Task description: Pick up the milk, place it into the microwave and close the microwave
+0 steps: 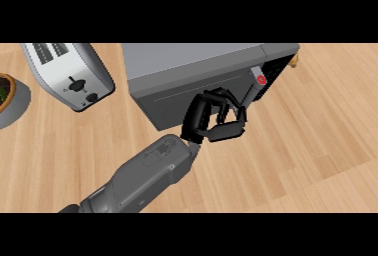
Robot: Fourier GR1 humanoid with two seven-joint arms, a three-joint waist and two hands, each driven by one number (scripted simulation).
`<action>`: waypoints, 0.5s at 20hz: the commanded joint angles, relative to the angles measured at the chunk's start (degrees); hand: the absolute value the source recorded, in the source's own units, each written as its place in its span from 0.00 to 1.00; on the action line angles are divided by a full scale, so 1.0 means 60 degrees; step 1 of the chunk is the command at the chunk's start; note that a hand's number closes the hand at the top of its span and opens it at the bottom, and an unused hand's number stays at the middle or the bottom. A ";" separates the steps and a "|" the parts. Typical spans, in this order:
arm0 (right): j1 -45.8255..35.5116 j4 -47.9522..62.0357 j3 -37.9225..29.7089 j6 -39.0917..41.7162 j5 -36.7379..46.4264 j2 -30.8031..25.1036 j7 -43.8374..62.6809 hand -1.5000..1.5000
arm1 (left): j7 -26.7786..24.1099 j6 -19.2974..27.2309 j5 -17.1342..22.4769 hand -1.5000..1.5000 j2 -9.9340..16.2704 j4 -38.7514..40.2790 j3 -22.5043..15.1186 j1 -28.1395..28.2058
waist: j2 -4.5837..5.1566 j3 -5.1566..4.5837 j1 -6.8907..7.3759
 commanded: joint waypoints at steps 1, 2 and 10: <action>-0.0249 0.0210 -0.0280 -0.0041 -0.0170 -0.0252 0.0091 0.00 | -0.0038 -0.0172 0.0273 1.00 0.0001 0.0715 0.0344 -0.0782 | 0.0119 -0.0004 -0.0119; -0.0290 0.0241 -0.0287 0.0018 -0.0190 -0.0298 0.0059 0.00 | -0.0054 -0.0182 0.0317 1.00 0.0001 0.0768 0.0355 -0.0815 | 0.0132 0.0005 -0.0125; -0.0732 0.0650 -0.0633 0.0132 -0.0397 -0.0813 0.0136 0.00 | -0.0336 -0.0202 0.0716 1.00 0.0001 0.0824 0.0238 -0.0974 | 0.0142 0.0016 -0.0143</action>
